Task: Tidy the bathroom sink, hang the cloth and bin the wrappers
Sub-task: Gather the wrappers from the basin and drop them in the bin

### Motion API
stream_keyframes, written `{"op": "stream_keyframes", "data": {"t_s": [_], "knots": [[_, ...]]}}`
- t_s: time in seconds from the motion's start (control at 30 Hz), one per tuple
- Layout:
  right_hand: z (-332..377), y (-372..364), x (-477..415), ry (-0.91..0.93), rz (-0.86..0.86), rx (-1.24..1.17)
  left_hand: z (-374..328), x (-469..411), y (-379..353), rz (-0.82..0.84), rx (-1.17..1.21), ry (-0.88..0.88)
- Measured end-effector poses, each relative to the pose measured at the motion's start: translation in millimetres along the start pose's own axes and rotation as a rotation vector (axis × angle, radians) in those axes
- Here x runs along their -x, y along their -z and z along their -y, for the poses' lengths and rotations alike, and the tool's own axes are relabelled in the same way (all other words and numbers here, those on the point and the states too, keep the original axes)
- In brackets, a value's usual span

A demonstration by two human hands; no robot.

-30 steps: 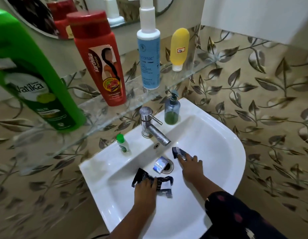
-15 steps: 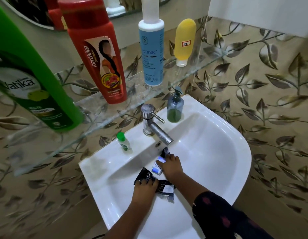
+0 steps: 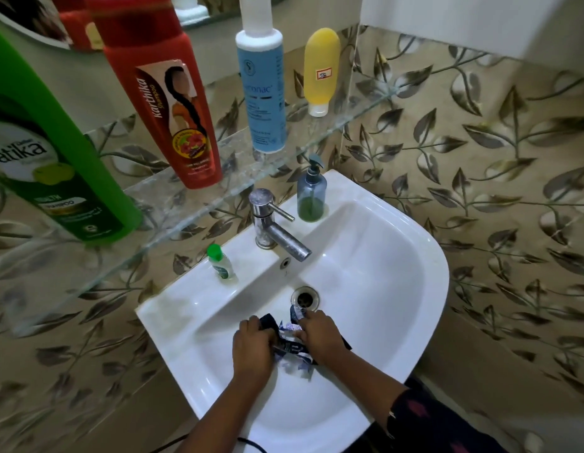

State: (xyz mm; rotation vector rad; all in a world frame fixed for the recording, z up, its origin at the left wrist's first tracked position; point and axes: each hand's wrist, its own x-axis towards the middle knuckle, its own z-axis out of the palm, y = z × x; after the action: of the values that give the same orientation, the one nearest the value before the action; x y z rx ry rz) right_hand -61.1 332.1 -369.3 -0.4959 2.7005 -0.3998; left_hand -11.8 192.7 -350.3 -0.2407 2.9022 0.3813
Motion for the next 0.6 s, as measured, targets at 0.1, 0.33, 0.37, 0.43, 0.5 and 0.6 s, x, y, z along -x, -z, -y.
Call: {"op": "stream_keyframes", "data": {"t_s": [0.1, 0.33, 0.37, 0.43, 0.5, 0.6], "knots": [[4, -3, 11, -0.108, -0.058, -0.248, -9, 3, -5, -0.18, 0.262, 0.263], [13, -11, 26, -0.26, -0.092, -0.737, -36, 5, -4, -0.306, 0.986, 0.556], [14, -10, 26, -0.287, -0.11, -0.798, -38, 5, -5, -0.342, 1.029, 0.569], [18, -5, 28, -0.325, -0.137, -0.896, -46, 6, 0, -0.337, 1.139, 0.648], [21, 2, 30, -0.362, -0.184, -1.004, -56, 9, 3, -0.282, 1.212, 0.702], [26, 19, 37, -0.42, -0.301, -1.19, -74, 12, 13, -0.24, 1.268, 0.65]]}}
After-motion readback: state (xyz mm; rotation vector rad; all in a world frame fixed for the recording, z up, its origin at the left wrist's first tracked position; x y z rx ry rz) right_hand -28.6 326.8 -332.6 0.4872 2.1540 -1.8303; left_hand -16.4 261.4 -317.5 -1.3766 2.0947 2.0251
